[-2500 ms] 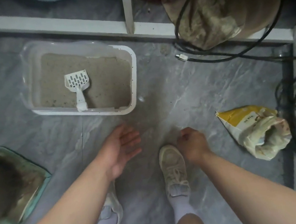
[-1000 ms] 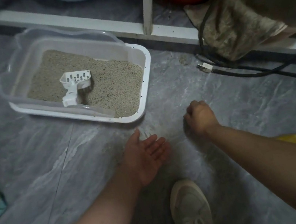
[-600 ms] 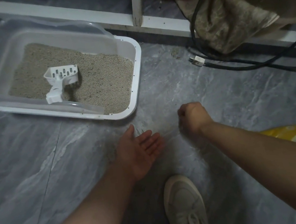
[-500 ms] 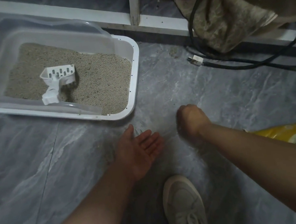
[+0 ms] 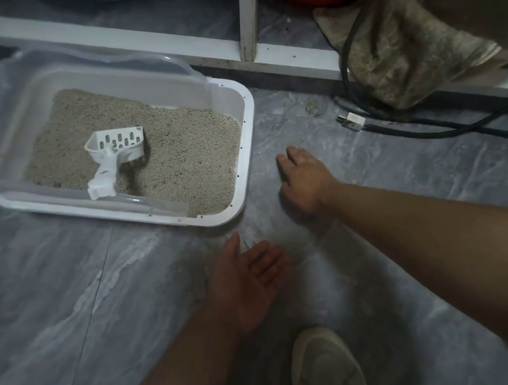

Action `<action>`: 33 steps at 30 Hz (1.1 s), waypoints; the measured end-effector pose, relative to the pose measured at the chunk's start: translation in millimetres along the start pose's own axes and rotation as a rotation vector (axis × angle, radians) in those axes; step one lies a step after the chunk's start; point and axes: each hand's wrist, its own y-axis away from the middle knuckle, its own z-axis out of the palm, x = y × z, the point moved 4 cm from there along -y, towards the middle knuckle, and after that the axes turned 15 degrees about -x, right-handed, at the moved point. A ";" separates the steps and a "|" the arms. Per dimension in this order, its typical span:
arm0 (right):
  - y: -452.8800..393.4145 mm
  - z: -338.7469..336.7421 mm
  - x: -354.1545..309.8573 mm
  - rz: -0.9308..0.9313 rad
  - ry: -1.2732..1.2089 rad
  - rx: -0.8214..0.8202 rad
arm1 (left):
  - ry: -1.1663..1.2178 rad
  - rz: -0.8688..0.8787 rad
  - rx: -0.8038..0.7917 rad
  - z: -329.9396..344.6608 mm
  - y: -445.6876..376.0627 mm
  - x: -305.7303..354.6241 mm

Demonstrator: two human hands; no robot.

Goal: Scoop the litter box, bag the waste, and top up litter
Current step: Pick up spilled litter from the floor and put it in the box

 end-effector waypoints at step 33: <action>47.1 45.2 -18.2 -0.214 0.415 0.040 | 0.019 -0.010 -0.016 2.7 -11.8 6.3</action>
